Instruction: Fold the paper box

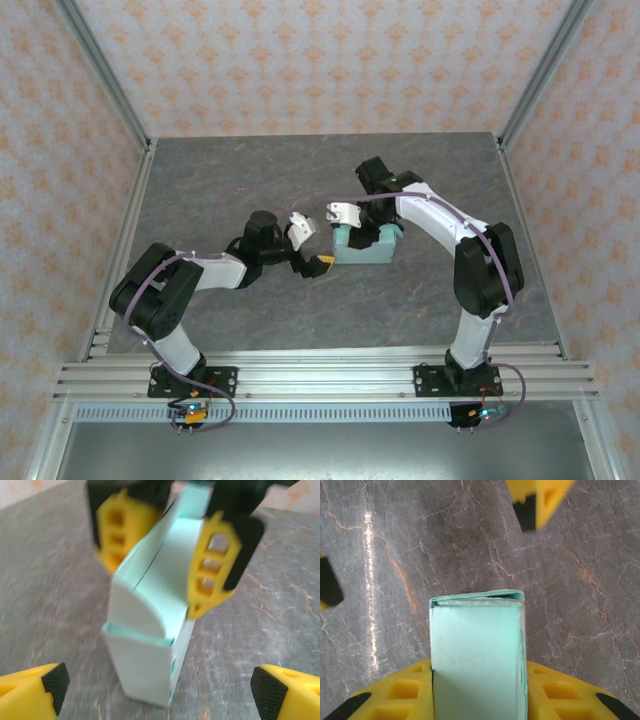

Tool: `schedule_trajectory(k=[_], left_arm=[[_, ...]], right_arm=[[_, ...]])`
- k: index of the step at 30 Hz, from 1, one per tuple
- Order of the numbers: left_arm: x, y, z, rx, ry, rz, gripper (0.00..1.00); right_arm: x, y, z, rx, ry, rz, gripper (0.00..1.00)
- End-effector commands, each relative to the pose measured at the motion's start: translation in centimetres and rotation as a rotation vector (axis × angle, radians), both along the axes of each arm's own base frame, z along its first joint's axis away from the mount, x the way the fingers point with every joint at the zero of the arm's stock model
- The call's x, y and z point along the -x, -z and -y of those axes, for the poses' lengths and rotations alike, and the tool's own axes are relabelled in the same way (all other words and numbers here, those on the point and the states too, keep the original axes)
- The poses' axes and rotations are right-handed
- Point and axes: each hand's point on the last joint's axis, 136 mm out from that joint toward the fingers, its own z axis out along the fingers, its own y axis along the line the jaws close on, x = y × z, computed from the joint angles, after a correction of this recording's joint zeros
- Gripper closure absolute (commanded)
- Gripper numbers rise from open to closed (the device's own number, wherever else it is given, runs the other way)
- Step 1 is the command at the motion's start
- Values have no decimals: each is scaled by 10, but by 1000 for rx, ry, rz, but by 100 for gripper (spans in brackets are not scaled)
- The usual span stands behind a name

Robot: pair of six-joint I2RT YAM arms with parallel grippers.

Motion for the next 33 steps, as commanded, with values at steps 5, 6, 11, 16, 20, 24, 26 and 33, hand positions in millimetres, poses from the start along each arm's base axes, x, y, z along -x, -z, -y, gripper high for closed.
schedule_trajectory(k=[5, 6, 11, 16, 20, 24, 26, 33], left_arm=[[-19, 2, 15, -4, 28, 144, 9], [-19, 3, 16, 0, 34, 148, 10], [-10, 4, 31, -10, 102, 166, 21], [-11, -1, 35, 19, 93, 196, 26], [-11, -2, 36, 14, 101, 206, 31], [-9, 5, 39, -10, 135, 186, 41], [-9, 6, 38, -9, 128, 186, 41], [-6, 10, 38, -36, 150, 189, 51]], right_arm=[[34, 22, 9, 31, -24, -167, 63], [35, 21, 9, 29, -24, -168, 63], [36, 18, 9, 25, -25, -155, 63], [37, 16, 6, 10, -27, -154, 63], [38, 19, 6, 18, -28, -153, 63], [35, 19, 6, 23, -13, -134, 61], [34, 15, 5, 0, 2, -108, 49], [31, -14, 3, -100, 36, 30, 35]])
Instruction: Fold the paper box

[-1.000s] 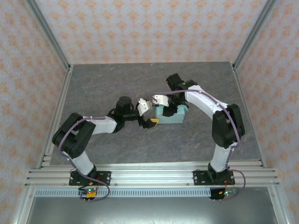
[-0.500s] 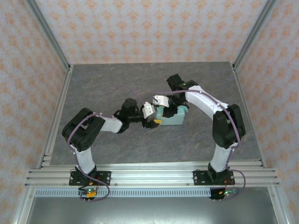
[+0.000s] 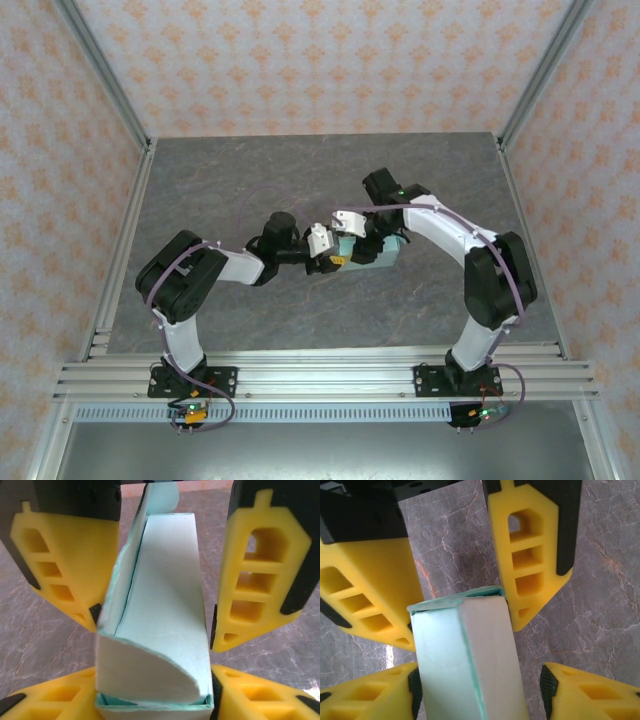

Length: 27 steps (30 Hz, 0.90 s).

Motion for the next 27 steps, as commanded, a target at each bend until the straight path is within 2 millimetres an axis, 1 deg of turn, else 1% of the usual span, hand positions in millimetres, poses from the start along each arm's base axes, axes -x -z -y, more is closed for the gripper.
schedule_trajectory(k=[1, 3, 5, 6, 7, 10, 11, 13, 14, 15, 16, 17, 18, 19, 20, 22, 23, 25, 26, 27], left_arm=[[-10, -14, 2, 8, 3, 36, 51], [-9, -12, 2, 2, 3, 31, 51], [-8, -13, 2, 0, 4, 28, 51], [-9, -13, 1, -3, 2, 25, 51], [-10, -14, 1, -3, -1, 20, 51], [-16, -14, 0, -17, -31, -10, 51], [-18, -13, -2, -22, -38, -21, 51], [-20, -15, -4, -17, -53, -35, 52], [-23, -16, -6, -13, -61, -44, 52], [-23, -14, -7, -16, -66, -58, 52], [-25, -16, -8, -18, -72, -70, 52], [-25, -15, -9, -22, -73, -81, 52], [-26, -16, -9, -23, -74, -84, 52], [-25, -16, -9, -25, -73, -89, 52], [-25, -16, -9, -25, -72, -91, 52], [-24, -16, -9, -30, -72, -99, 52], [-23, -16, -10, -33, -73, -102, 52], [-22, -15, -10, -35, -71, -106, 52], [-22, -15, -10, -35, -72, -109, 52], [-22, -15, -10, -34, -72, -111, 52]], right_arm=[[8, -23, -4, -51, -8, 58, 34], [8, -33, -1, -84, 27, 83, 26], [9, -45, 1, -148, 68, 111, 21], [8, -53, 2, -189, 86, 132, 21], [7, -57, 4, -217, 112, 147, 21], [-5, -84, 16, -346, 260, 229, 21], [-15, -92, 24, -383, 363, 271, 21], [-40, -110, 56, -445, 638, 386, 20], [-52, -116, 82, -475, 830, 430, 20], [-57, -119, 104, -512, 982, 432, 20], [-58, -118, 123, -560, 1120, 373, 20], [-56, -114, 137, -609, 1237, 277, 20], [-53, -110, 147, -639, 1336, 186, 20], [-48, -104, 152, -640, 1413, 77, 19], [-39, -96, 148, -606, 1424, -27, 20], [-22, -82, 132, -526, 1338, -164, 28], [-16, -75, 126, -503, 1309, -207, 32], [-9, -64, 119, -492, 1263, -253, 38], [-8, -60, 116, -495, 1242, -263, 41], [-7, -59, 113, -507, 1219, -267, 42]])
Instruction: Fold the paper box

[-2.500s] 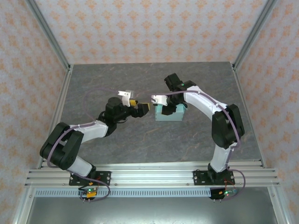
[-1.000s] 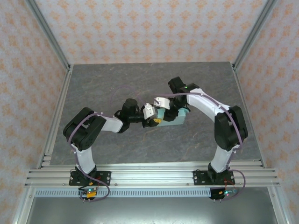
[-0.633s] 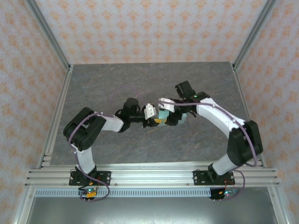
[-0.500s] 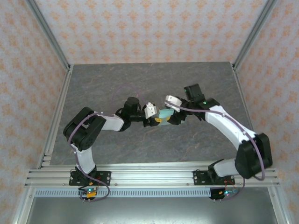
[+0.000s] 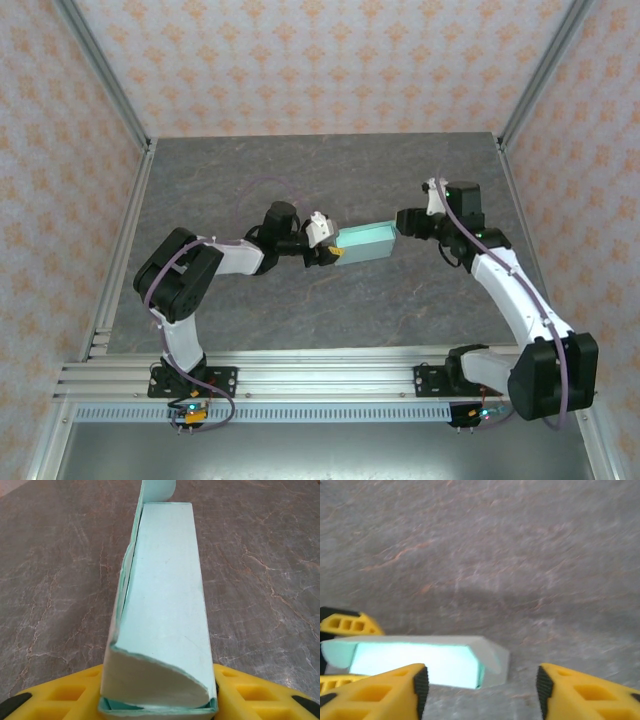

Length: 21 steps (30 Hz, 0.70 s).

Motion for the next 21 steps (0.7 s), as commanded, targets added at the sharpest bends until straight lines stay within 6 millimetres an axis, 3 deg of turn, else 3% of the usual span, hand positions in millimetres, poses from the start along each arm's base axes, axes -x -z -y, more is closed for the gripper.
schedule_trajectory(k=[1, 12, 17, 21], left_arm=[[-3, -17, -1, 7, -16, -2, 52], [5, -14, -4, -11, -3, -16, 52], [3, -13, -3, -20, -5, -22, 52], [2, -13, -3, -21, -1, -24, 52]], right_arm=[[19, 25, -18, -88, -72, -135, 43], [-4, 45, -12, 90, -147, -103, 44], [-7, 44, -25, 120, -208, -90, 55], [-6, 41, -33, 142, -238, -77, 57]])
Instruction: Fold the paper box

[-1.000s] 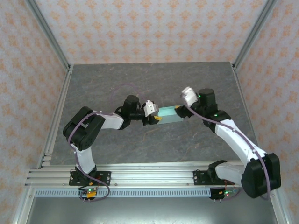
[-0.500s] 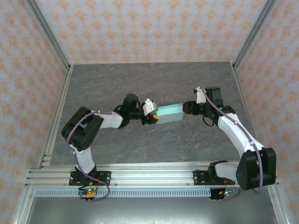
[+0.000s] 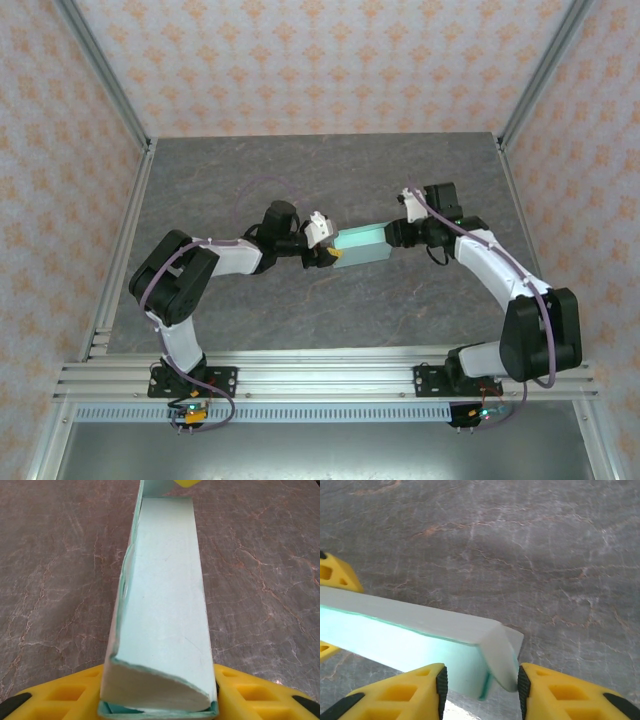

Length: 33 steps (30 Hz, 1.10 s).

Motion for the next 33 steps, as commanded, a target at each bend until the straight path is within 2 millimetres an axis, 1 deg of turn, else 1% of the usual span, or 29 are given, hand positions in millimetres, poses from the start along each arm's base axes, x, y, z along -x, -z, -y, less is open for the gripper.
schedule_trajectory(k=[1, 2, 3, 8, 12, 16, 19, 24, 26, 33], left_arm=[[-4, -13, 1, 2, -3, 18, 52], [-4, -12, 1, 1, -3, 15, 52], [-4, -12, 1, 1, -2, 16, 52], [-4, -12, 1, 1, -5, 15, 52], [-4, -12, 1, -2, -4, 15, 52], [-3, -12, 1, -9, -3, 16, 53], [-3, -10, 1, -19, -6, 16, 53], [-4, -10, 1, -23, -11, 14, 54], [-4, -10, 1, -24, -11, 11, 54], [-4, -10, 1, -26, -13, 11, 54]], right_arm=[[-5, -9, -3, 48, -30, 39, 58], [-4, -9, -2, 59, -32, 39, 59], [-4, -8, -1, 73, -29, 39, 62], [-3, -4, -2, 95, -40, 16, 73], [-3, -2, -5, 116, -46, 12, 78], [-3, -6, -5, 129, -40, 18, 83], [-2, -3, -5, 129, -39, 6, 84], [3, 12, -6, 137, -31, -35, 84], [5, 15, -6, 134, -27, -47, 85], [8, 23, 0, 161, -2, -57, 85]])
